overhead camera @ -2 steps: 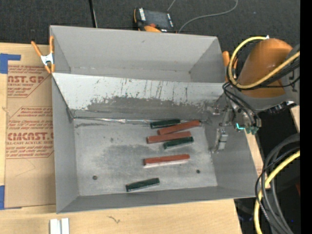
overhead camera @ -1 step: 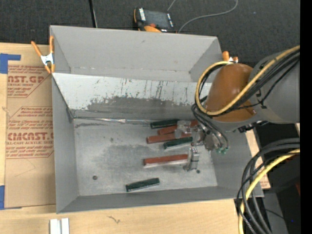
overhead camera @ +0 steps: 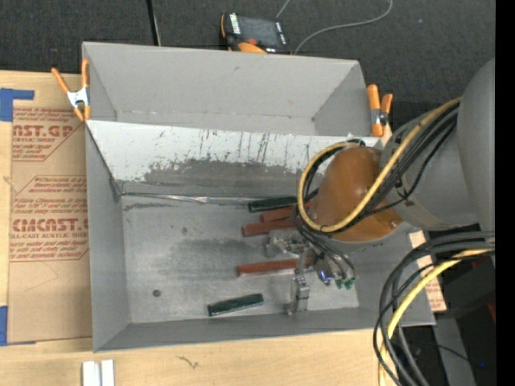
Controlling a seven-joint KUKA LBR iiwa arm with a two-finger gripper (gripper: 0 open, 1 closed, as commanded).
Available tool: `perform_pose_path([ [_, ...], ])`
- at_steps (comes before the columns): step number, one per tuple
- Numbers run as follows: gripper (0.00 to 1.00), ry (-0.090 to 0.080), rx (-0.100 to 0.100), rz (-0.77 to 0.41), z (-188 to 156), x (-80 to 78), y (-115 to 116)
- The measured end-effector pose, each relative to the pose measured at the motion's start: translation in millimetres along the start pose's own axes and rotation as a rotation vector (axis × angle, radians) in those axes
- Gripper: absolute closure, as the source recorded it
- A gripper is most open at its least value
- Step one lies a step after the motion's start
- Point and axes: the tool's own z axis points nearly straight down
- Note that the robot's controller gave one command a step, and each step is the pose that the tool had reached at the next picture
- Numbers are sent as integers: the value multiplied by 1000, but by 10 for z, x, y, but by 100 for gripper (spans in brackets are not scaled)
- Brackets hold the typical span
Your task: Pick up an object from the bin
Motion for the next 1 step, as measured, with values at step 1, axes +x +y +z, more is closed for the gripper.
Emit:
perform_pose_path([
  [1,100,-4,2,1,-15,-15,-12],
])
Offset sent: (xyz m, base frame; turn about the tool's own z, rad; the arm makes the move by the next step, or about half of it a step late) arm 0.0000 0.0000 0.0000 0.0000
